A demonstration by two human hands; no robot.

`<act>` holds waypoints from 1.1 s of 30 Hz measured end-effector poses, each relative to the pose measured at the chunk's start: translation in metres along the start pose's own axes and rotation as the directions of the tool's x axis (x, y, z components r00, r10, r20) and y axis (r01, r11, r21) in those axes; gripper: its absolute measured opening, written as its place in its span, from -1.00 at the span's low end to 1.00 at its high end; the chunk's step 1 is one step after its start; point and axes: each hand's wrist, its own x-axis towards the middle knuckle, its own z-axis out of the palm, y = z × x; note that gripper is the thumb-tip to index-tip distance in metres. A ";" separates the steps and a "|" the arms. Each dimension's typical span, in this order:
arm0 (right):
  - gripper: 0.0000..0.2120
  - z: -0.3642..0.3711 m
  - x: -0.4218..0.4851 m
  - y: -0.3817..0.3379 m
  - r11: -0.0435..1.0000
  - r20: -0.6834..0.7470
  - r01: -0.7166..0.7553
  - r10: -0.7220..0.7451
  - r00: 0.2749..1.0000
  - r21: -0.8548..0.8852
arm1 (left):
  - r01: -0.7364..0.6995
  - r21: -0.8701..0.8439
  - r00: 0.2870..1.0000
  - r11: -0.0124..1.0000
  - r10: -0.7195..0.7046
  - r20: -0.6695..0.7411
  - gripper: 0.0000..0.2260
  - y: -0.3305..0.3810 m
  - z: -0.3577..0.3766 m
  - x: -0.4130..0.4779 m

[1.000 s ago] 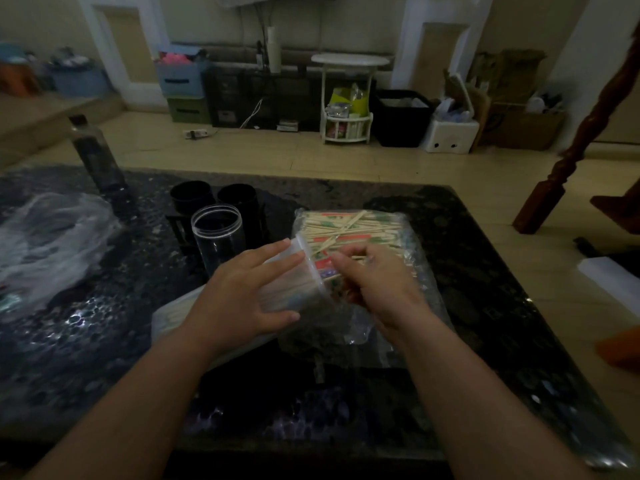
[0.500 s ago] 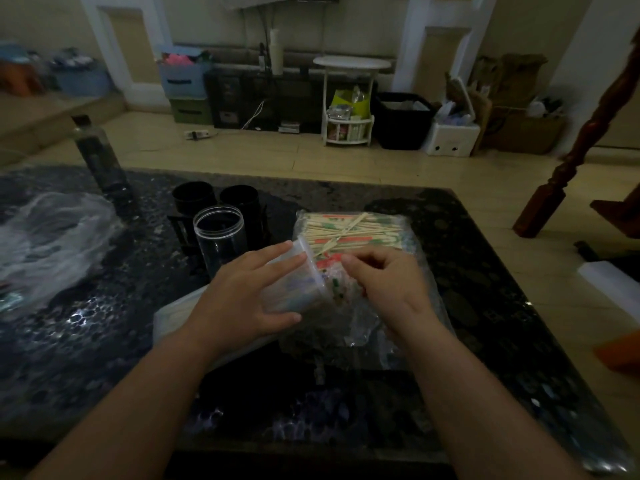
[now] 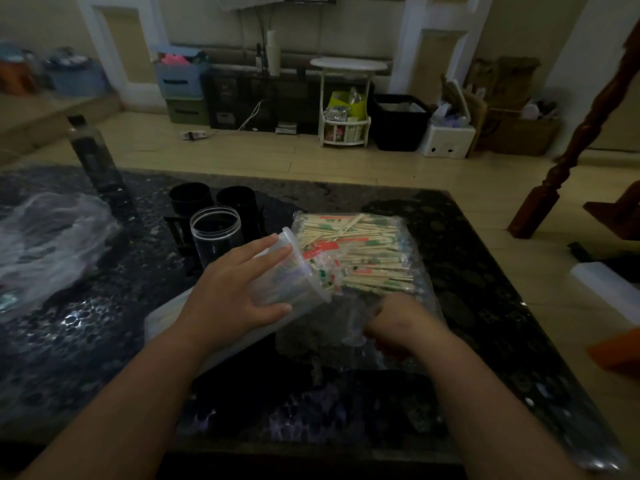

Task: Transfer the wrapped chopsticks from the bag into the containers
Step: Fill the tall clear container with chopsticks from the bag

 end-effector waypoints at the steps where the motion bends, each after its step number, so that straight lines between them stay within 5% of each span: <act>1: -0.82 0.006 0.002 0.001 0.997 0.036 -0.023 0.026 0.999 -0.077 | -0.002 -0.003 1.000 1.000 0.002 0.003 -0.27 0.001 0.000 0.000; 4: -0.72 0.021 0.009 0.006 0.974 0.060 -0.051 0.065 0.996 -0.221 | -0.011 -0.008 1.000 1.000 0.011 0.003 -0.29 0.002 0.000 0.000; 9: -0.50 0.043 0.026 0.016 0.978 0.055 -0.099 0.111 0.992 -0.182 | 0.012 -0.010 1.000 1.000 -0.012 -0.020 -0.27 0.001 -0.001 0.000; 11: -0.36 0.047 0.029 0.016 0.996 0.007 -0.059 0.060 0.998 -0.070 | 0.025 -0.012 0.999 1.000 -0.025 -0.025 -0.26 -0.001 -0.002 0.001; 13: -0.46 0.052 0.032 0.012 0.985 -0.126 0.031 -0.010 0.992 0.168 | 0.029 -0.026 0.999 0.999 -0.030 -0.032 -0.26 -0.002 -0.002 0.001; 16: -0.49 0.063 0.034 0.001 0.844 -0.322 0.220 -0.059 0.945 0.489 | 0.028 -0.039 0.999 0.999 -0.029 -0.035 -0.27 -0.002 -0.002 0.002; 18: -0.53 0.070 0.040 0.001 0.904 -0.405 0.319 -0.188 0.895 0.284 | 0.034 -0.041 0.999 0.999 -0.035 -0.023 -0.26 -0.002 -0.002 0.002; 22: -0.47 0.069 0.053 0.006 0.954 -0.347 0.244 -0.292 0.891 -0.177 | 0.027 -0.036 0.999 0.999 -0.028 -0.017 -0.27 0.000 -0.001 0.003; 33: -0.62 0.035 0.073 -0.017 0.932 -0.237 0.110 -0.200 0.951 -0.345 | 0.021 -0.047 1.000 0.999 -0.021 -0.013 -0.31 -0.001 0.001 0.006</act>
